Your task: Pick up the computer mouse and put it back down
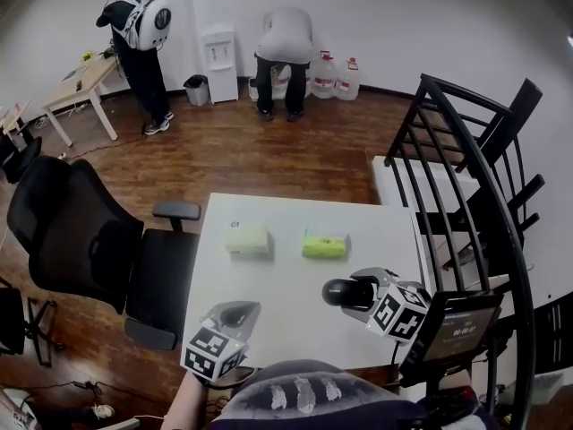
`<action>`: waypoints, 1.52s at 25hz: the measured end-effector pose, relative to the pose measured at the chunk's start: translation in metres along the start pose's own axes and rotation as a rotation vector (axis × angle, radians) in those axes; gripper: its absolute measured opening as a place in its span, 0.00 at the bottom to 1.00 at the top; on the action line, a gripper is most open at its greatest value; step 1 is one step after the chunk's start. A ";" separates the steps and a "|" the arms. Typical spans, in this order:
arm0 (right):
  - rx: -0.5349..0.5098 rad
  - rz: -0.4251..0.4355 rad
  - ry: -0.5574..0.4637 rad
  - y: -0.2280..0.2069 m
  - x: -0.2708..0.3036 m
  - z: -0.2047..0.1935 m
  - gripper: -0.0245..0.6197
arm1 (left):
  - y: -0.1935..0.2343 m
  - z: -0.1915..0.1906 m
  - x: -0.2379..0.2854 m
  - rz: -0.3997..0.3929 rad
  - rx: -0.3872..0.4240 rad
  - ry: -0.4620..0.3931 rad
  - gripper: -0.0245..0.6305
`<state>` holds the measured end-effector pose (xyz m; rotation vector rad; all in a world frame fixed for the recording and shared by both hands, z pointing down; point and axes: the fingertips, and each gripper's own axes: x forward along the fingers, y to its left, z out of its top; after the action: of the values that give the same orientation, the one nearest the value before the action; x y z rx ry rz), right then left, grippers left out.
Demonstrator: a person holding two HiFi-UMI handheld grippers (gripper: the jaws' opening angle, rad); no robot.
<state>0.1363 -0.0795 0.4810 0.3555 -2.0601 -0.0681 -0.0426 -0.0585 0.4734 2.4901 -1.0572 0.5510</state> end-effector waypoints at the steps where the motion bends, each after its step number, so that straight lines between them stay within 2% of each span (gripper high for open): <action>1: -0.006 -0.004 0.000 -0.002 -0.001 0.001 0.49 | 0.000 0.000 0.000 0.001 0.000 -0.002 0.06; 9: -0.032 -0.036 -0.002 -0.004 -0.010 0.010 0.49 | 0.004 -0.008 -0.004 0.003 -0.016 -0.007 0.06; 17: -0.056 -0.027 0.000 -0.001 -0.013 0.015 0.49 | 0.005 -0.014 -0.005 0.017 -0.001 0.004 0.06; 22: -0.066 -0.027 -0.009 0.000 -0.011 0.019 0.49 | 0.001 -0.020 -0.006 -0.012 -0.043 0.007 0.06; 25: -0.076 -0.030 -0.013 -0.001 -0.012 0.021 0.49 | -0.001 -0.024 -0.004 0.000 -0.027 0.023 0.06; 33: -0.111 0.005 -0.010 0.001 0.003 0.025 0.49 | -0.008 -0.028 -0.001 0.007 -0.032 0.028 0.06; 38: -0.090 0.044 -0.011 0.006 0.026 0.024 0.49 | -0.008 -0.037 -0.005 0.012 -0.044 0.046 0.06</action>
<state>0.1023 -0.0829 0.4918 0.2540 -2.0674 -0.1360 -0.0475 -0.0324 0.5010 2.4230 -1.0563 0.5795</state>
